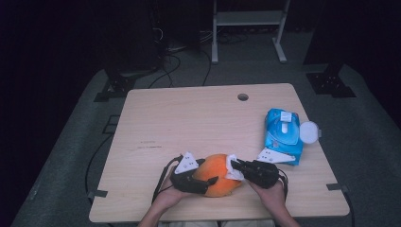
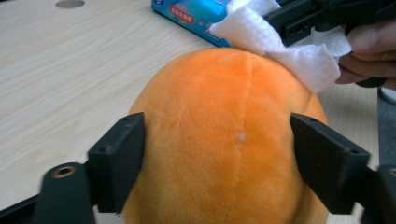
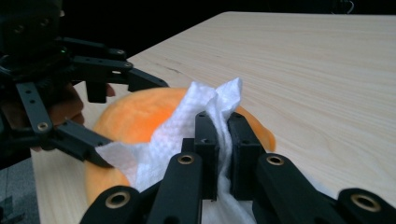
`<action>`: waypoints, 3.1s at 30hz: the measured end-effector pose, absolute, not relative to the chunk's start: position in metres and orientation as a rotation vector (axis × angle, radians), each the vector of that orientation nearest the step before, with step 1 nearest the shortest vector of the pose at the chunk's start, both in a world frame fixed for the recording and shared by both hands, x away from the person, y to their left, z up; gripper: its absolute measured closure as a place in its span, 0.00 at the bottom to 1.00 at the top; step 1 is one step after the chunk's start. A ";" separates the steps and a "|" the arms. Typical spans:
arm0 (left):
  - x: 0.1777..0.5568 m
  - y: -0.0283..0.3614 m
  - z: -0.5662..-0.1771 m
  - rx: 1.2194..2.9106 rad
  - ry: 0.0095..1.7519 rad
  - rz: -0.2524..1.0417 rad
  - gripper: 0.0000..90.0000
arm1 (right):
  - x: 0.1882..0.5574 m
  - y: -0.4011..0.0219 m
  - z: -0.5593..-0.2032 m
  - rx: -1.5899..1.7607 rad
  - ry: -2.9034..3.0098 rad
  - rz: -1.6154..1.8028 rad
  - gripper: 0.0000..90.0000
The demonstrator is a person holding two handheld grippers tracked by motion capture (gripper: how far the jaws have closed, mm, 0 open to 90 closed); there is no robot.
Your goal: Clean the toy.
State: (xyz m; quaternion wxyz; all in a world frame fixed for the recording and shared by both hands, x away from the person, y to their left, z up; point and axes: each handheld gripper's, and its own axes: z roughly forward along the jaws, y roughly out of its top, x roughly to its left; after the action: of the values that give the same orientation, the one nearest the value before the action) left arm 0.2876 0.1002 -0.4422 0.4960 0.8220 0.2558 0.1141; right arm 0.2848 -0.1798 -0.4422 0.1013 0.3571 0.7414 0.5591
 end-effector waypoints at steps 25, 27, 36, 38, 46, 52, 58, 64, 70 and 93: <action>0.273 0.087 -0.441 2.021 0.532 0.326 0.29 | 0.291 -0.185 -0.445 1.146 2.168 1.675 0.92; 0.270 0.083 -0.439 2.028 0.509 0.338 0.26 | 0.291 -0.184 -0.442 1.135 2.171 1.676 0.92; 0.282 0.087 -0.441 2.023 0.614 0.307 0.18 | 0.287 -0.179 -0.440 1.090 2.194 1.665 0.92; 0.277 0.082 -0.437 2.031 0.576 0.391 0.28 | 0.283 -0.174 -0.435 1.034 2.198 1.700 0.92; 0.276 0.085 -0.436 2.010 0.597 0.448 0.36 | 0.290 -0.187 -0.446 1.139 2.178 1.637 0.92; 0.280 0.086 -0.442 1.987 0.633 0.406 0.34 | 0.297 -0.191 -0.458 1.223 2.198 1.580 0.92; 0.269 0.075 -0.440 2.014 0.534 0.471 0.32 | 0.291 -0.187 -0.442 1.153 2.159 1.659 0.92; 0.272 0.078 -0.436 1.977 0.582 0.430 0.17 | 0.286 -0.181 -0.439 1.057 2.195 1.620 0.92; 0.274 0.076 -0.438 1.987 0.615 0.420 0.26 | 0.285 -0.181 -0.438 1.078 2.185 1.624 0.92; 0.278 0.089 -0.431 1.958 0.636 0.337 0.12 | 0.279 -0.172 -0.431 0.950 2.230 1.579 0.92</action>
State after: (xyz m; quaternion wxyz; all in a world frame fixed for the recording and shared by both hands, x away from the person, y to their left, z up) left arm 0.2785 0.0887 -0.4306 0.5035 0.8109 0.2635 0.1397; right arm 0.2789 -0.1718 -0.4309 0.1242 0.3258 0.7649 0.5416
